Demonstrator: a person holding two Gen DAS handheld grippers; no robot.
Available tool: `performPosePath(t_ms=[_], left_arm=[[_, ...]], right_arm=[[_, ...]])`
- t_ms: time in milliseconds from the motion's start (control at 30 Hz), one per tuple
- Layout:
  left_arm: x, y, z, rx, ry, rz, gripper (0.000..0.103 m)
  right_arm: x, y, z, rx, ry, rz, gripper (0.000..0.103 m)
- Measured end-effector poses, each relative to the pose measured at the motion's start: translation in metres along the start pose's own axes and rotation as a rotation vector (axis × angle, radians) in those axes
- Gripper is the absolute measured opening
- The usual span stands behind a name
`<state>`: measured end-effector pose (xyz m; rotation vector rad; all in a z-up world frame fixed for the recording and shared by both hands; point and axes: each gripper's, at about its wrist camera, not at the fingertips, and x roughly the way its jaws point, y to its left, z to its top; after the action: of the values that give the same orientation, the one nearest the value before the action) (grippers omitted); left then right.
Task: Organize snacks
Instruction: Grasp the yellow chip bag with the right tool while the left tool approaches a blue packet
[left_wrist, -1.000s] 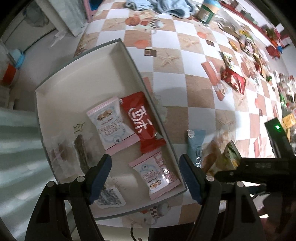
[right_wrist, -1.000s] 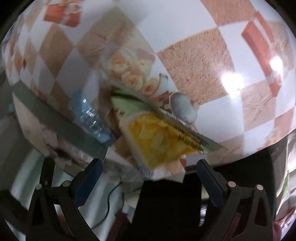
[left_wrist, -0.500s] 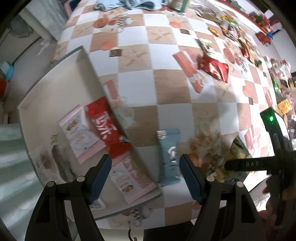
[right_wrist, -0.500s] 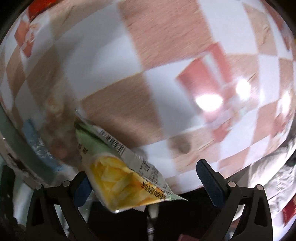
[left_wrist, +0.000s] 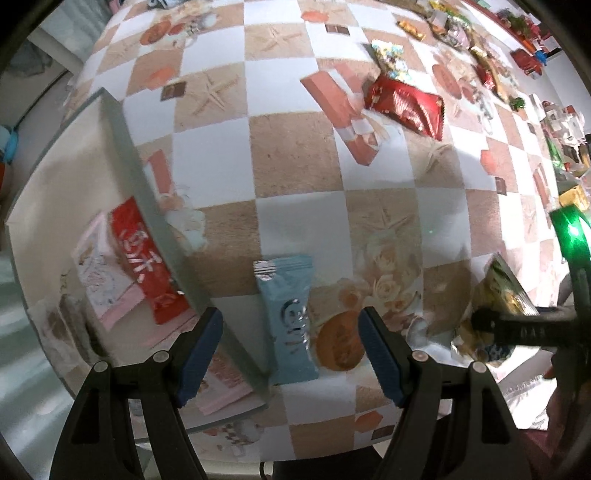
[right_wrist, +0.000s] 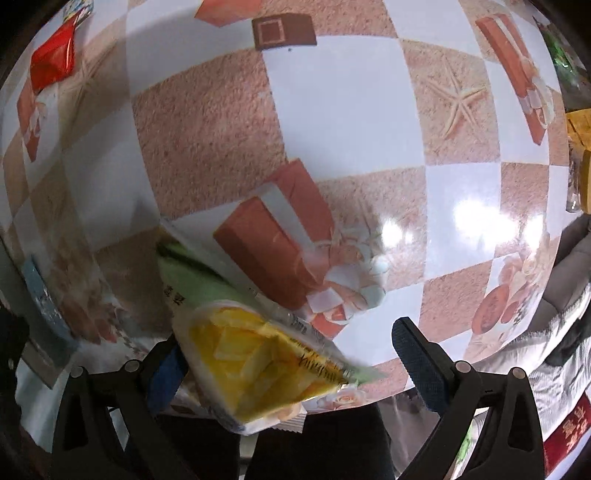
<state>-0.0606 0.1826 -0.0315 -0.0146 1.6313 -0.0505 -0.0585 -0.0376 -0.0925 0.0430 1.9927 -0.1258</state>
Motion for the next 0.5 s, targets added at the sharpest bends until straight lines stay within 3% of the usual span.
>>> performPosePath(t_ms=[300,433,500], left_arm=[[0.034,-0.015,0.006,-0.060,0.068,0.072,0.082],[0.051,-0.021,0.004,-0.098,0.139,0.019,0.082],[0.054,-0.026,0.002,-0.095,0.128,0.028,0.084]], right_arm=[[0.004,0.008,-0.015,-0.049,0.001,-0.004,0.102],[0.004,0.019,-0.020,-0.084,-0.004,-0.019,0.102],[0.004,0.020,-0.021,-0.090,-0.003,-0.019,0.102]])
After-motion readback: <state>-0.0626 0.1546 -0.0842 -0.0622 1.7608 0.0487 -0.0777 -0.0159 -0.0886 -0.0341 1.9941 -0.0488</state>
